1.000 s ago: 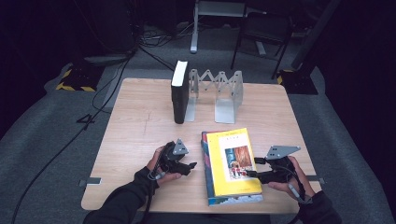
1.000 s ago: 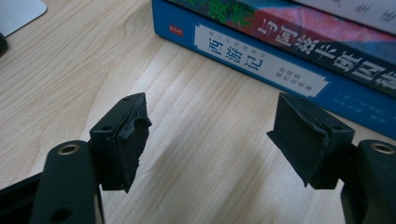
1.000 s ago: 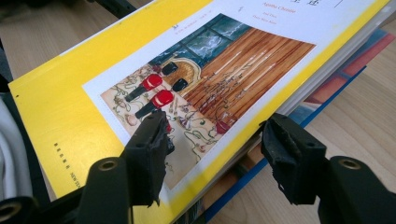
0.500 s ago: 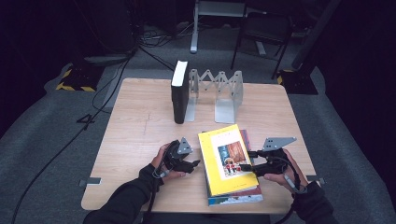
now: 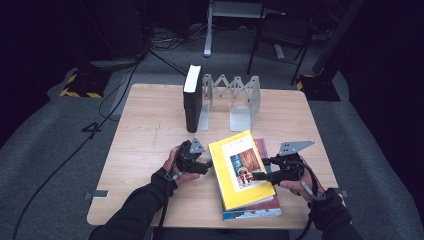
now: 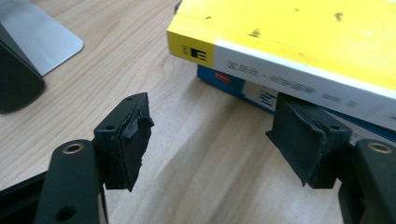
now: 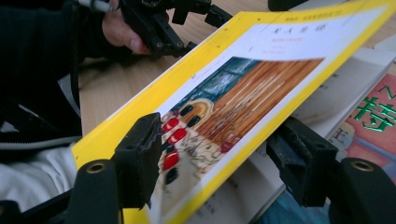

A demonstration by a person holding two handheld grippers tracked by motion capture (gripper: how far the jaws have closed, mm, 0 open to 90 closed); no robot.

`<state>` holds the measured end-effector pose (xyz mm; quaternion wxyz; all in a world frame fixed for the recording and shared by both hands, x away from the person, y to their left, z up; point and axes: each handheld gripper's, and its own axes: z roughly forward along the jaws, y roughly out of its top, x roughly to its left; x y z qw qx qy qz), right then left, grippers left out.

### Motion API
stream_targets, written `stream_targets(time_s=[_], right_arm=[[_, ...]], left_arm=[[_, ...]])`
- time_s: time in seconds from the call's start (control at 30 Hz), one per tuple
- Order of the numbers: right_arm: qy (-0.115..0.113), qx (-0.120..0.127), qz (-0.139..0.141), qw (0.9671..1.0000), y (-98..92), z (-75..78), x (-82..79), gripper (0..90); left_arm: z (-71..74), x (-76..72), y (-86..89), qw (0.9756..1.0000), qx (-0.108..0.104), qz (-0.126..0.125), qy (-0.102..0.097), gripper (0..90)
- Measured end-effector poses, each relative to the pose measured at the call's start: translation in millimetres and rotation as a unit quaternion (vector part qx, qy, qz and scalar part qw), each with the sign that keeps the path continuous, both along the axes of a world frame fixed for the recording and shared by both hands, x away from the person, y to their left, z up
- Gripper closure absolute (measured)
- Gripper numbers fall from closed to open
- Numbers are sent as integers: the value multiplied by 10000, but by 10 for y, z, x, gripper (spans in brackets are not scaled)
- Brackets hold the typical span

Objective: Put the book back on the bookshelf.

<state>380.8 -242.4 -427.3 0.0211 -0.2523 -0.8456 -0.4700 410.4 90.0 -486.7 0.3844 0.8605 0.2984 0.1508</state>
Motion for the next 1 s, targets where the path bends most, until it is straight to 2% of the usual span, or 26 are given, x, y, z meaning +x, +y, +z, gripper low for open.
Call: stream_targets(time_s=[0.03, 0.13, 0.2, 0.27, 0.3, 0.37, 0.4, 0.43, 0.47, 0.5, 0.53, 0.57, 0.67, 0.7, 0.73, 0.8, 0.83, 0.87, 0.93, 0.97, 1.0], right_arm=[[57, 53, -30, 10000, 16, 2, 27, 364], [21, 73, 49, 10000, 67, 7, 63, 374], [17, 19, 116, 9999, 146, 15, 103, 443], [-238, -169, 127, 9995, 177, 43, 71, 512], [-397, -261, 149, 9988, 186, 65, 38, 586], [-598, -371, 176, 9974, 187, 109, -19, 660], [-669, -419, 192, 9967, 186, 123, -38, 676], [-795, -474, 218, 9955, 187, 138, -70, 706], [-850, -454, 262, 9950, 185, 141, -88, 727], [-899, -447, 252, 9946, 183, 140, -103, 733], [-945, -421, 259, 9943, 176, 138, -112, 742], [-1007, -332, 265, 9940, 158, 131, -132, 753], [-1165, -243, 249, 9926, 116, 115, -182, 767], [-1208, -158, 244, 9922, 89, 110, -197, 768], [-1201, -93, 213, 9925, 66, 107, -205, 768], [-1216, -68, 188, 9924, 51, 105, -212, 768], [-1273, -47, 180, 9917, 24, 106, -231, 766], [-1287, -14, 189, 9915, 8, 108, -239, 761], [-1227, 97, 250, 9921, -56, 117, -234, 705], [-1176, 137, 264, 9926, -79, 119, -223, 648], [-1137, 167, 294, 9929, -90, 117, -213, 564]], left_arm=[[-3, 3, -5, 10000, 18, 40, -36, 287], [-6, 15, -6, 10000, 15, 71, -60, 288], [-10, 44, 0, 10000, -30, 86, -14, 289], [-13, 54, 5, 9999, -66, 86, 15, 290], [-19, 64, 9, 9999, -110, 76, 42, 293], [-22, 95, 25, 9995, -286, 24, 160, 353], [-22, 95, 25, 9995, -286, 24, 160, 382], [-5, 117, 35, 9991, -387, -15, 180, 409], [1, 120, 22, 9987, -462, -38, 207, 473], [11, 126, 21, 9990, -418, -43, 165, 488], [16, 137, 13, 9983, -544, -36, 206, 500], [27, 150, 14, 9982, -583, -44, 152, 519], [74, 188, 4, 9962, -821, -163, 258, 535], [74, 188, 4, 9962, -821, -163, 258, 535], [117, 204, 0, 9951, -929, -202, 264, 536], [165, 215, -4, 9944, -975, -301, 263, 542], [192, 219, -3, 9933, -1052, -371, 306, 542], [243, 226, -2, 9911, -1183, -496, 346, 554], [344, 231, -8, 9876, -1371, -689, 331, 567], [383, 228, -18, 9862, -1437, -775, 293, 591], [456, 217, -55, 9843, -1463, -969, 188, 628]])
